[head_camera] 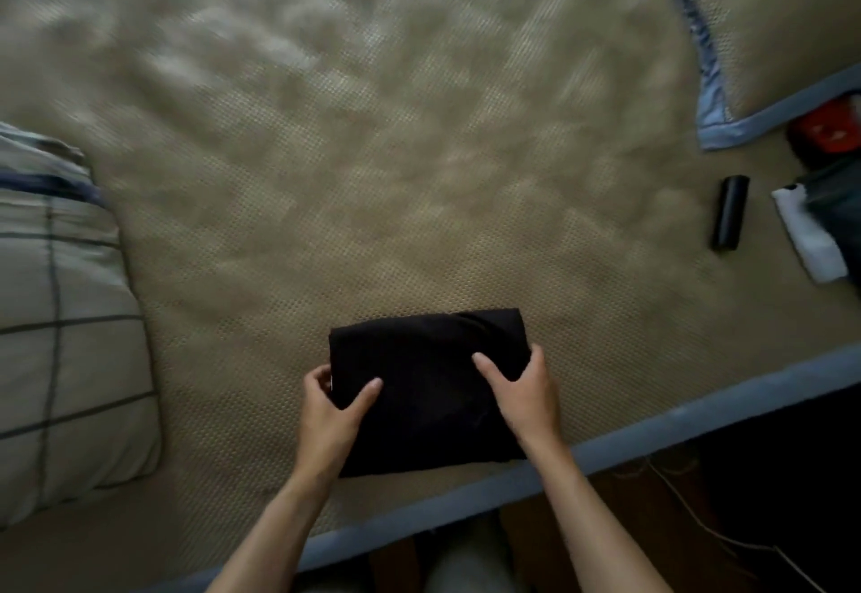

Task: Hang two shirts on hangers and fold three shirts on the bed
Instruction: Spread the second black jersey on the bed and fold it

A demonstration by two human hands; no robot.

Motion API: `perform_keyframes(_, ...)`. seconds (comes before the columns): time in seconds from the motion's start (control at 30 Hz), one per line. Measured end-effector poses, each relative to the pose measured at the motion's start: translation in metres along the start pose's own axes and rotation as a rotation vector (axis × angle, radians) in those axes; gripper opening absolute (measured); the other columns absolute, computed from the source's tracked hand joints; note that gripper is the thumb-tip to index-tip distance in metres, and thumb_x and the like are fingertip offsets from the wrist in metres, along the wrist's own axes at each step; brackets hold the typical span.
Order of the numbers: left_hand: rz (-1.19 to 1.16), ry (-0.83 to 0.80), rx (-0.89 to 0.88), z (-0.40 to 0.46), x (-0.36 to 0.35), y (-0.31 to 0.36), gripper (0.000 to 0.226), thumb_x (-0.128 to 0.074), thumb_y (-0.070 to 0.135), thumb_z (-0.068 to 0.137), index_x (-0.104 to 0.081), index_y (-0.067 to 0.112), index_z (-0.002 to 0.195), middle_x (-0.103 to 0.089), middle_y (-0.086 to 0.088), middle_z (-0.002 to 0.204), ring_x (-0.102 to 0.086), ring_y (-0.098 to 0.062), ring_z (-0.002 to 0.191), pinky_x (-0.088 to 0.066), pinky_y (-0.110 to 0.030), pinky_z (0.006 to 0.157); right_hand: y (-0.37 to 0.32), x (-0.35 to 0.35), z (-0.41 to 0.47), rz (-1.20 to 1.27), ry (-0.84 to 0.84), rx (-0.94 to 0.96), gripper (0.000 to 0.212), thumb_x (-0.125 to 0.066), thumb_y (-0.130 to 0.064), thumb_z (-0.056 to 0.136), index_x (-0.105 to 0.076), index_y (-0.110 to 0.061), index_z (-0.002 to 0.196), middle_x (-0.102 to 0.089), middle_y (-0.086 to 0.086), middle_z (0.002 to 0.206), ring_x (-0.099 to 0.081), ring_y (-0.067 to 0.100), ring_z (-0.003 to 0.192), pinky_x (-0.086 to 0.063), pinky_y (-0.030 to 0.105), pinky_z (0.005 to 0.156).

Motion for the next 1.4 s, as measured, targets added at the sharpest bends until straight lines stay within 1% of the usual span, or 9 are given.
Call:
perform_keyframes(0.2,-0.195,-0.434,0.166,-0.010,0.020,0.024,0.027,-0.076,0.012,0.087,-0.072,0.006,0.114,-0.078,-0.016,0.108,-0.077,-0.030,0.098,-0.064,-0.034,0.076,-0.030,0.001,-0.046,0.347,-0.269,-0.116,0.022,-0.084,-0.034,0.079,-0.070,-0.024,0.094,-0.076,-0.002,0.098,-0.070,0.009,0.090,-0.056,0.021,0.076)
perform_keyframes(0.37,-0.104,-0.556,-0.026,-0.057,0.079,0.081,0.032,-0.075,0.017,0.089,-0.073,-0.001,0.114,-0.076,-0.023,0.110,-0.075,-0.037,0.099,-0.064,-0.039,0.080,-0.051,0.036,-0.139,0.492,-0.174,-0.164,0.062,-0.091,-0.053,0.061,-0.069,-0.019,0.108,-0.073,0.005,0.115,-0.070,0.022,0.105,-0.057,0.046,0.095)
perform_keyframes(0.5,0.008,-0.706,-0.162,-0.125,0.111,0.151,0.055,-0.090,0.036,0.071,-0.077,-0.003,0.107,-0.076,-0.026,0.108,-0.074,-0.040,0.099,-0.060,-0.042,0.085,-0.077,0.097,-0.220,0.583,0.047,-0.085,0.088,-0.091,-0.070,0.033,-0.074,-0.013,0.099,-0.078,0.002,0.098,-0.074,0.022,0.094,-0.059,0.047,0.089)
perform_keyframes(0.7,0.106,-0.947,-0.393,-0.254,0.099,0.244,0.036,-0.073,0.021,0.088,-0.073,-0.011,0.104,-0.073,-0.033,0.103,-0.069,-0.032,0.078,-0.054,-0.030,0.061,-0.117,0.223,-0.379,0.652,0.424,0.127,0.019,-0.076,-0.035,0.086,-0.074,-0.019,0.097,-0.078,0.000,0.092,-0.074,0.022,0.094,-0.060,0.030,0.079)
perform_keyframes(0.87,0.177,-1.175,-0.593,-0.388,0.069,0.280,0.048,-0.081,0.024,0.076,-0.071,-0.011,0.108,-0.070,-0.038,0.103,-0.067,-0.036,0.078,-0.053,-0.033,0.061,-0.085,0.301,-0.516,0.730,0.772,0.301,0.038,-0.074,-0.048,0.085,-0.066,-0.024,0.113,-0.074,-0.009,0.104,-0.070,0.010,0.100,-0.053,0.015,0.079)
perform_keyframes(0.97,0.178,-1.332,-0.655,-0.489,0.054,0.273,0.035,-0.066,0.015,0.081,-0.070,-0.008,0.106,-0.073,-0.026,0.090,-0.072,-0.029,0.065,-0.058,-0.029,0.052,-0.046,0.326,-0.618,0.786,0.940,0.375,0.046,-0.073,-0.054,0.081,-0.064,-0.025,0.115,-0.072,-0.008,0.110,-0.068,0.015,0.107,-0.055,0.030,0.091)
perform_keyframes(1.2,0.206,-1.676,-0.859,-0.720,0.037,0.172,0.013,-0.074,0.021,0.071,-0.079,0.009,0.075,-0.075,-0.016,0.079,-0.073,-0.024,0.061,-0.059,-0.026,0.051,0.051,0.321,-0.873,0.688,1.332,0.445,0.031,-0.068,-0.027,0.091,-0.066,-0.021,0.122,-0.073,-0.007,0.116,-0.067,0.007,0.113,-0.051,0.028,0.099)
perform_keyframes(1.3,0.228,-1.814,-0.905,-0.798,0.034,0.118,0.056,-0.099,0.045,0.041,-0.079,0.011,0.079,-0.077,-0.013,0.079,-0.074,-0.022,0.063,-0.061,-0.025,0.056,0.097,0.310,-0.957,0.669,1.459,0.405,0.031,-0.066,-0.024,0.093,-0.065,-0.022,0.123,-0.072,-0.009,0.117,-0.066,0.005,0.113,-0.052,0.022,0.097)
perform_keyframes(1.4,0.202,-1.888,-0.918,-0.856,0.032,0.071,0.015,-0.082,0.025,0.070,-0.079,0.011,0.076,-0.077,-0.012,0.075,-0.074,-0.020,0.061,-0.060,-0.023,0.055,0.143,0.296,-1.019,0.669,1.575,0.337,0.036,-0.065,-0.027,0.092,-0.062,-0.027,0.127,-0.070,-0.015,0.121,-0.064,0.000,0.116,-0.049,0.016,0.097)
Point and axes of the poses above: each hand's wrist, its own z-axis towards the middle knuckle, its own x-axis out of the back of the hand, y = z × x, the point moved 4 cm from there along z, towards the middle knuckle
